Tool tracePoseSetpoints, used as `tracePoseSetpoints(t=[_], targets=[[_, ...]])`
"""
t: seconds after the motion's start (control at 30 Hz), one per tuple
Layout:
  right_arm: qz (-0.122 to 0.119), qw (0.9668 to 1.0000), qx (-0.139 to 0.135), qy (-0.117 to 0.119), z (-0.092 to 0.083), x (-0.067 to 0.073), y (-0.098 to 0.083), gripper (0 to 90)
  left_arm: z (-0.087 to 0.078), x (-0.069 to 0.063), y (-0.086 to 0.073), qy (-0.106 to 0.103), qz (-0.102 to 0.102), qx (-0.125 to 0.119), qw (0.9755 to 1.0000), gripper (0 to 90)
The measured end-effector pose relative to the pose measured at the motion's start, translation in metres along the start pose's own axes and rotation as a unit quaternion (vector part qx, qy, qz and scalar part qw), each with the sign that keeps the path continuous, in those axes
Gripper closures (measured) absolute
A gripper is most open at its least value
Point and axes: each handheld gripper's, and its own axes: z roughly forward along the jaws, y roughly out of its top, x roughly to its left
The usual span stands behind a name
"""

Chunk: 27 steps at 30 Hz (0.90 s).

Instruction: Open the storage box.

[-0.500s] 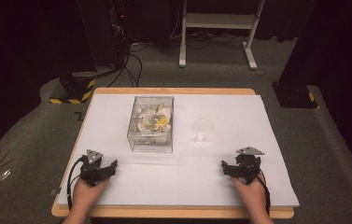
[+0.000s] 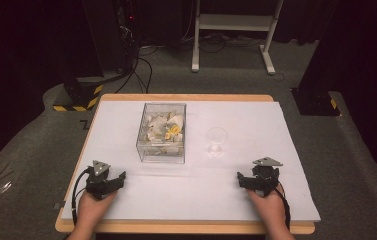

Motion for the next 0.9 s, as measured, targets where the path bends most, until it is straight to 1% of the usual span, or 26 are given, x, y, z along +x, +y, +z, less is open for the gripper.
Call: tracePoseSetpoints(t=[0.13,0.17,0.2,0.23,0.27,0.37,0.43,0.53,0.57,0.6,0.63,0.77,0.8,0.9], targets=[[0.000,1.0000,0.000,0.000,0.0000,0.0000,0.0000,7.3,-0.0002,-0.0001,-0.0001,0.000,0.000,0.001,1.0000,31.6],[0.000,1.0000,0.000,0.000,0.0000,0.0000,0.0000,7.3,-0.0008,0.0007,-0.0004,-0.007,-0.003,0.002,1.0000,31.2],[0.000,1.0000,0.000,0.000,0.0000,0.0001,0.0000,7.3,-0.0008,0.0008,-0.0005,-0.015,-0.001,0.004,0.9999,29.1],[0.000,1.0000,0.000,0.000,0.0000,0.0001,0.0000,7.3,-0.0005,0.0006,-0.0003,-0.016,0.003,0.005,0.9998,26.2],[-0.001,1.0000,0.000,0.000,0.0001,-0.0001,0.0000,7.3,-0.0002,-0.0004,-0.0001,-0.014,0.006,0.006,0.9999,25.3],[0.000,1.0000,0.000,0.000,0.0000,0.0000,0.0000,7.3,-0.0002,0.0000,-0.0002,-0.017,0.004,0.006,0.9998,25.3],[0.000,1.0000,0.000,0.000,0.0000,0.0001,-0.0001,7.3,-0.0006,0.0006,-0.0004,-0.017,0.009,0.006,0.9998,25.4],[-0.001,1.0000,-0.001,-0.001,0.0000,0.0001,-0.0002,7.4,-0.0011,0.0015,-0.0009,-0.022,0.008,0.005,0.9997,26.2],[-0.001,1.0000,-0.001,0.000,0.0000,0.0000,-0.0002,7.4,-0.0014,0.0017,-0.0011,-0.021,0.013,0.005,0.9997,26.5],[-0.001,1.0000,-0.001,0.000,0.0000,0.0000,-0.0002,7.4,-0.0014,0.0017,-0.0011,-0.021,0.013,0.005,0.9997,26.5],[-0.001,1.0000,-0.001,-0.001,0.0000,0.0000,-0.0002,7.4,-0.0020,0.0005,-0.0013,-0.017,0.019,0.005,0.9997,26.6],[-0.002,1.0000,-0.002,-0.001,0.0001,0.0001,-0.0002,7.4,-0.0018,0.0019,-0.0001,-0.023,0.021,0.010,0.9995,26.4],[-0.001,1.0000,-0.001,-0.001,0.0000,0.0001,-0.0002,7.4,-0.0015,0.0019,0.0000,-0.025,0.017,0.009,0.9995,26.2],[-0.001,1.0000,-0.002,-0.001,0.0001,0.0001,-0.0003,7.4,-0.0018,0.0030,0.0004,-0.030,0.020,0.013,0.9993,24.3]])
